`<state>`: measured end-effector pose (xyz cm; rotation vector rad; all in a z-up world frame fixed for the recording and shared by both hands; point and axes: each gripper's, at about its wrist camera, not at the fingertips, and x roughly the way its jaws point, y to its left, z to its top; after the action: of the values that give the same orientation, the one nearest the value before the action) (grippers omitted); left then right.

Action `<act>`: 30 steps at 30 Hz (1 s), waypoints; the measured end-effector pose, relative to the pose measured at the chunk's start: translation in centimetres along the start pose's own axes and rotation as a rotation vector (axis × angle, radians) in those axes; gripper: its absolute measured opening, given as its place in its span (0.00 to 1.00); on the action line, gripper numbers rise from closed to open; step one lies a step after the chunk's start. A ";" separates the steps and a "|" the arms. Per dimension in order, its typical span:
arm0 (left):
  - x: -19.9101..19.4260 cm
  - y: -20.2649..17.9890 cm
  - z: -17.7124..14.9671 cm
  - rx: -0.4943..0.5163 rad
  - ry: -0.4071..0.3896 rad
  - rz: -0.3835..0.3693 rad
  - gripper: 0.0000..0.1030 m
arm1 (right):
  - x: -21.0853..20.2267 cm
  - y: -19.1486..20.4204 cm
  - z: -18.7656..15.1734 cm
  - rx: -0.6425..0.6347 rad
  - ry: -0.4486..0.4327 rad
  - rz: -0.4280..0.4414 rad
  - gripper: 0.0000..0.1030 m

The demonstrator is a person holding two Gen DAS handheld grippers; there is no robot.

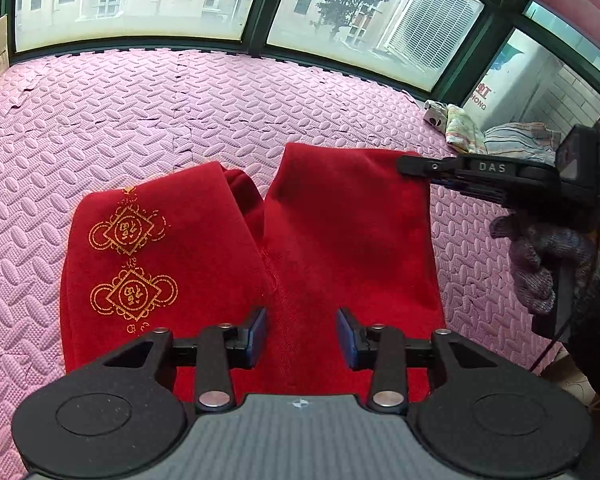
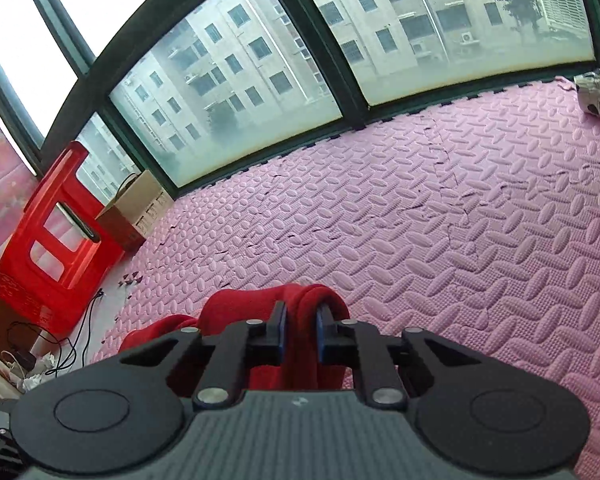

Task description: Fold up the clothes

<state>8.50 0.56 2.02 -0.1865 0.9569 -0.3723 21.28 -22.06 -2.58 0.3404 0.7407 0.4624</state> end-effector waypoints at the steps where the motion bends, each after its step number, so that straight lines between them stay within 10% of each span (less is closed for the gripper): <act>1: -0.3 0.1 0.3 -0.002 -0.016 0.003 0.40 | -0.6 1.0 0.1 -0.045 -0.019 0.020 0.11; 14: -3.3 -1.3 2.7 0.037 -0.180 -0.045 0.40 | 0.2 11.4 -10.2 -0.661 0.212 0.234 0.12; 30: 0.5 0.4 -0.2 -0.005 -0.046 -0.002 0.40 | -10.4 0.5 -3.4 -0.127 0.167 0.060 0.25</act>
<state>8.69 0.73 1.40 -0.1997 0.9122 -0.3660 12.02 -26.57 1.18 0.2067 0.8603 0.5968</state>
